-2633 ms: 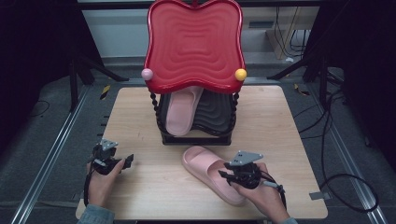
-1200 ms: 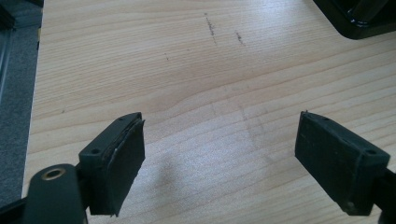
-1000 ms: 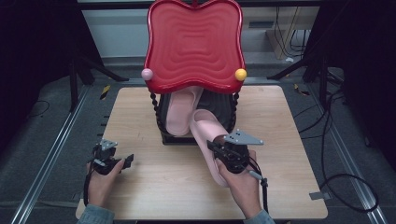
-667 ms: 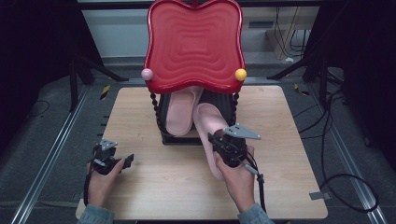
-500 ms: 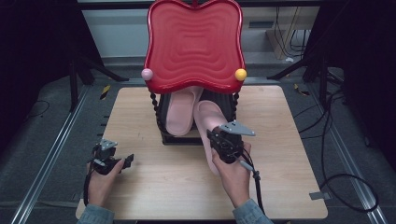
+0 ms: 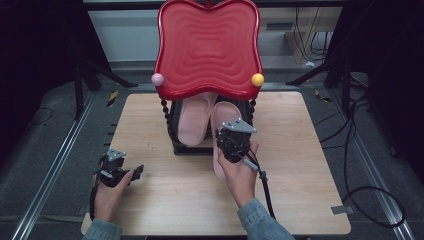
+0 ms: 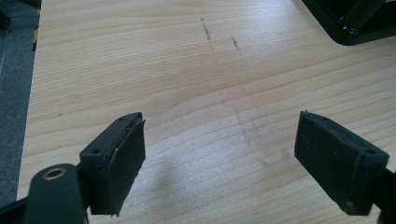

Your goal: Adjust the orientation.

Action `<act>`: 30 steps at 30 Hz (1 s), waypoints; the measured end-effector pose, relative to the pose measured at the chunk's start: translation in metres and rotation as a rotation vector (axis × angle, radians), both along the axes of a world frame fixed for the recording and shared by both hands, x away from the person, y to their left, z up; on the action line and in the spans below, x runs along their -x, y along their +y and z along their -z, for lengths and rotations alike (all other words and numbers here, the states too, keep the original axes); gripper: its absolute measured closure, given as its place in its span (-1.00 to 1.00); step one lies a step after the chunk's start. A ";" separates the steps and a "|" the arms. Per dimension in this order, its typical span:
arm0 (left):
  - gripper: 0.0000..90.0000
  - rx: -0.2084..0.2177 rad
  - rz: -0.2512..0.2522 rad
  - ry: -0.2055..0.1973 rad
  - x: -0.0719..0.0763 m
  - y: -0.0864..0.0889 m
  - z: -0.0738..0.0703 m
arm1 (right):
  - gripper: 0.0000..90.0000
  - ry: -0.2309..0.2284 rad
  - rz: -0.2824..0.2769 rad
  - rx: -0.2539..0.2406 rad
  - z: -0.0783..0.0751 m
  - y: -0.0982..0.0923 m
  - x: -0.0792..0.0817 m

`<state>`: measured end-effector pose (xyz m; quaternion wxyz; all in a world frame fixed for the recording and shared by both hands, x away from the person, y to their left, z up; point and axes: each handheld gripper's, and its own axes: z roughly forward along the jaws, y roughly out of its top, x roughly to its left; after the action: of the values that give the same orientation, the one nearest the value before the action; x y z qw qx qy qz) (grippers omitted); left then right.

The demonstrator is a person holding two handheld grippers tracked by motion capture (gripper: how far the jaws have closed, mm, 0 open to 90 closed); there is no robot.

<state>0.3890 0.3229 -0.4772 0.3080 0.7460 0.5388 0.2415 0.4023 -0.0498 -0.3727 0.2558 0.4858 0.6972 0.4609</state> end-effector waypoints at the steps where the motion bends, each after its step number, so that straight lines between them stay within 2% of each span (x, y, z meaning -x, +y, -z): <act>1: -0.65 0.000 -0.001 0.000 0.000 0.000 0.000 | 0.87 0.000 -0.006 0.012 -0.001 0.001 -0.002; 9: -0.64 0.001 0.000 -0.004 0.000 -0.001 0.000 | 0.86 -0.004 -0.011 0.047 -0.004 0.008 -0.021; 18: -0.64 0.002 0.000 -0.006 0.000 -0.001 -0.001 | 0.86 -0.043 -0.014 0.102 -0.008 0.013 -0.042; 22: -0.64 0.002 0.001 -0.005 0.000 -0.001 -0.001 | 0.80 -0.012 -0.040 0.112 -0.005 0.013 -0.048; 27: -0.64 -0.001 0.003 -0.005 0.000 -0.001 -0.001 | 0.73 0.000 -0.052 0.108 -0.004 0.013 -0.049; 30: -0.64 0.000 0.002 -0.005 0.000 -0.001 -0.001 | 0.55 0.013 -0.064 0.109 -0.003 0.013 -0.049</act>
<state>0.3890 0.3221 -0.4761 0.3094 0.7461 0.5372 0.2431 0.4513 -0.0371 -0.3695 0.2625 0.4517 0.7381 0.4269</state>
